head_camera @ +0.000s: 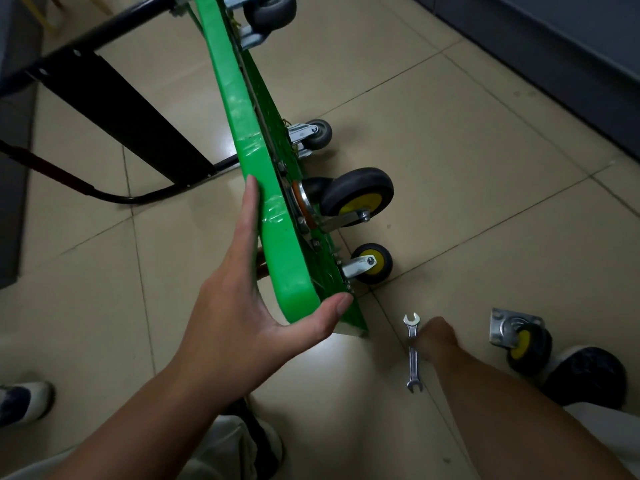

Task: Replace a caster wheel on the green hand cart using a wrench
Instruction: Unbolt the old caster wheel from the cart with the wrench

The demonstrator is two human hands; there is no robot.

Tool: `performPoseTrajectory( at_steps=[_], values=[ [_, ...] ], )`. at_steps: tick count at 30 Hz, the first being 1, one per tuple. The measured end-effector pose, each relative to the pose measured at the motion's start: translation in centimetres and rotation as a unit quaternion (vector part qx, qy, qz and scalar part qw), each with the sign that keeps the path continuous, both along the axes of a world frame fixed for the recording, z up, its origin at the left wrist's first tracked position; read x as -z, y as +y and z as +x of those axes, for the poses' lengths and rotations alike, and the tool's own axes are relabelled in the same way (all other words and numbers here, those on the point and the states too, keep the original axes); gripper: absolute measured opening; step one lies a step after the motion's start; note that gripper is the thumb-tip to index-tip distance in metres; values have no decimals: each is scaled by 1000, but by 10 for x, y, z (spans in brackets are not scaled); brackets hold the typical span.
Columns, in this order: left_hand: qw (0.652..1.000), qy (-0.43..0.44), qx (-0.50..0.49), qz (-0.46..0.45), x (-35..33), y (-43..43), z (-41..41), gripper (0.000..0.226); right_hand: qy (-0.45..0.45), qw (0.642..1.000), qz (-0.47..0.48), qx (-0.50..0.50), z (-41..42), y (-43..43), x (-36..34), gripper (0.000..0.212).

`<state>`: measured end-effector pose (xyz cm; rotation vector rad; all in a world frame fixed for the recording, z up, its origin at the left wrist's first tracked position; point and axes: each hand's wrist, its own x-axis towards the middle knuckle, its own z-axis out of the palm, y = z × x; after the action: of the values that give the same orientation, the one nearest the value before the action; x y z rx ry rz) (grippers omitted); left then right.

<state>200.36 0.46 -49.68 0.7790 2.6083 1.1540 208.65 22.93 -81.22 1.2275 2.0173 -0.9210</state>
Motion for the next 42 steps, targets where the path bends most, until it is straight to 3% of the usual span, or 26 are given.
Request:
performPoseTrajectory(
  at_steps=[3, 5, 7, 9, 12, 15, 20, 24, 32, 35, 42],
  values=[
    [1000, -17, -5, 11, -3, 1, 1, 130, 31, 993, -35, -105, -41, 13, -56, 26],
    [999, -34, -8, 15, -6, 2, 2, 130, 90, 983, -53, -150, -76, 19, -112, 18],
    [999, -45, -6, 19, -8, 1, 2, 130, 141, 966, -39, -214, -103, 22, -172, 34],
    [998, -55, -1, 24, -8, -1, 3, 129, 174, 942, -24, -286, -113, 22, -229, 33],
    [997, -69, 3, 30, -11, -1, 3, 131, 247, 918, -52, -306, -101, 15, -293, 12],
    [996, -82, -1, 44, -14, -1, 5, 132, 339, 896, -62, -282, -73, 3, -329, 10],
    [993, -96, -24, 66, -12, 0, 19, 126, 436, 872, -96, -202, -37, -19, -331, 18],
    [993, -100, -27, 48, -9, -6, 31, 122, 449, 870, -186, -87, -35, -39, -308, 13],
    [998, -3, -5, -59, -10, -9, 24, 123, 447, 876, -159, -82, -62, -64, -298, 34],
    [997, 16, -8, -71, -8, -12, 23, 121, 451, 878, -146, -73, -68, -63, -302, 30],
    [999, 15, 1, -52, -9, -17, 19, 123, 453, 866, -210, -27, -69, -65, -300, 19]
  ],
)
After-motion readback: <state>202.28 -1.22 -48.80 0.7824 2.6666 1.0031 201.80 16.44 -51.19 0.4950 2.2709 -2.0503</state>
